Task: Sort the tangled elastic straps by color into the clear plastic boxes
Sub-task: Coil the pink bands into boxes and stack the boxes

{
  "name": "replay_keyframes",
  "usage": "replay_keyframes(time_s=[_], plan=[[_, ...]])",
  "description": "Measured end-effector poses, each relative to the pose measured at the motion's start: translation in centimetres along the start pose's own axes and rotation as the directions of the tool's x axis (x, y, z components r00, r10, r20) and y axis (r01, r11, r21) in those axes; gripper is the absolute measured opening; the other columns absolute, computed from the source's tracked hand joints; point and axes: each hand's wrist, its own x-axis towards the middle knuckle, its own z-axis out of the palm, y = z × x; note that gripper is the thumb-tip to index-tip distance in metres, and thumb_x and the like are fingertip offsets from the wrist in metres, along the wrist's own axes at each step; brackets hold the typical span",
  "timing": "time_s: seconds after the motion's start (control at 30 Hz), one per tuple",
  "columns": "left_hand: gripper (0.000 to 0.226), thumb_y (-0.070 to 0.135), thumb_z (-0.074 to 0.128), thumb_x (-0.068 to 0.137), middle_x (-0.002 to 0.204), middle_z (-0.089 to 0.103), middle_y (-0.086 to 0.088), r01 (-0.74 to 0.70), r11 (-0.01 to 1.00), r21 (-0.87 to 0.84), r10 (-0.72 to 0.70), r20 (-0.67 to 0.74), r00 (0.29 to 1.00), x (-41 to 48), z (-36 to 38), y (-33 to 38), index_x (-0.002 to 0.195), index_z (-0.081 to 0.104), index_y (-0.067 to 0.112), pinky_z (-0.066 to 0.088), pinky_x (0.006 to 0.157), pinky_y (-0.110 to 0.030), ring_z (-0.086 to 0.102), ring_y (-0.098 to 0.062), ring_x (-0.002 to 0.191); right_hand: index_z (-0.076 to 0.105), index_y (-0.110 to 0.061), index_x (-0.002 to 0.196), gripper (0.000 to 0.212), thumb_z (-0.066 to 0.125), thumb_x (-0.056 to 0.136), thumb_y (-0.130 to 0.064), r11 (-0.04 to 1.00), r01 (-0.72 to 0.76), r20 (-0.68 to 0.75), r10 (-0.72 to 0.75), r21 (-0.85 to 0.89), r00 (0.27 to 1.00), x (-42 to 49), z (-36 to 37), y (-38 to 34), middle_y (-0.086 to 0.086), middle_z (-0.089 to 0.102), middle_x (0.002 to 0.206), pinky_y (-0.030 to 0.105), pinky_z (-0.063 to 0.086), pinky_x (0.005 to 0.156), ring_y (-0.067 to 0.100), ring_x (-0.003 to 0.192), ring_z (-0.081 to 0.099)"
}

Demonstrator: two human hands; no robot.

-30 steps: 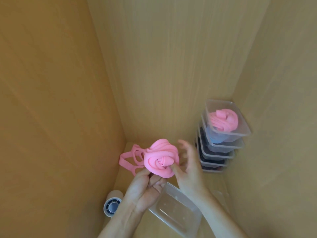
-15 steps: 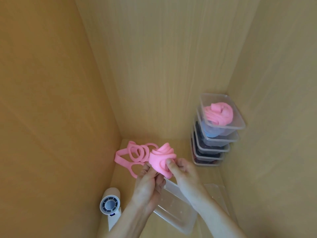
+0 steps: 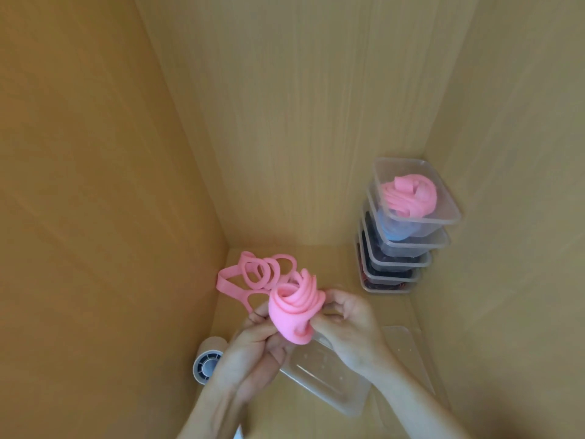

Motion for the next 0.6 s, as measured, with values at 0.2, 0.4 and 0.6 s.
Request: replay_keyframes(time_s=[0.2,0.4,0.6], plan=[[0.061,0.027,0.081,0.070,0.091,0.066,-0.018,-0.093,0.975,0.204,0.074,0.098,0.992,-0.3,-0.1,-0.4,0.123,0.067,0.000,0.044,0.069,-0.029,0.055,-0.021,0.071,0.061,0.016,0.085,0.011,0.068,0.080,0.010,0.990,-0.114,-0.146,0.124,0.077,0.981,0.3,-0.1,0.4,0.020,0.061,0.074,0.033,0.056,0.063,0.024,0.071,0.057],[0.086,0.033,0.082,0.074,0.123,0.065,0.015,-0.226,0.507,0.832,0.372,0.026,0.928,-0.1,0.3,-2.4,0.147,0.036,0.039,0.058,0.079,-0.029,0.070,-0.018,0.091,0.066,-0.006,0.060,0.012,0.066,0.071,-0.002,0.977,-0.195,-0.224,0.211,0.091,0.952,-0.1,0.5,1.1,0.014,0.066,0.059,0.048,0.057,0.075,0.027,0.061,0.062],[0.080,0.043,0.070,0.073,0.135,0.048,0.031,-0.182,0.184,0.966,0.326,0.114,0.938,0.1,0.6,-2.5,0.138,0.029,0.064,0.054,0.091,-0.027,0.056,0.006,0.116,0.066,-0.011,0.058,0.022,0.063,0.053,-0.032,0.973,-0.206,-0.249,0.175,-0.103,0.953,-0.9,0.6,1.7,0.000,0.063,0.057,0.033,0.048,0.060,0.016,0.059,0.055]])
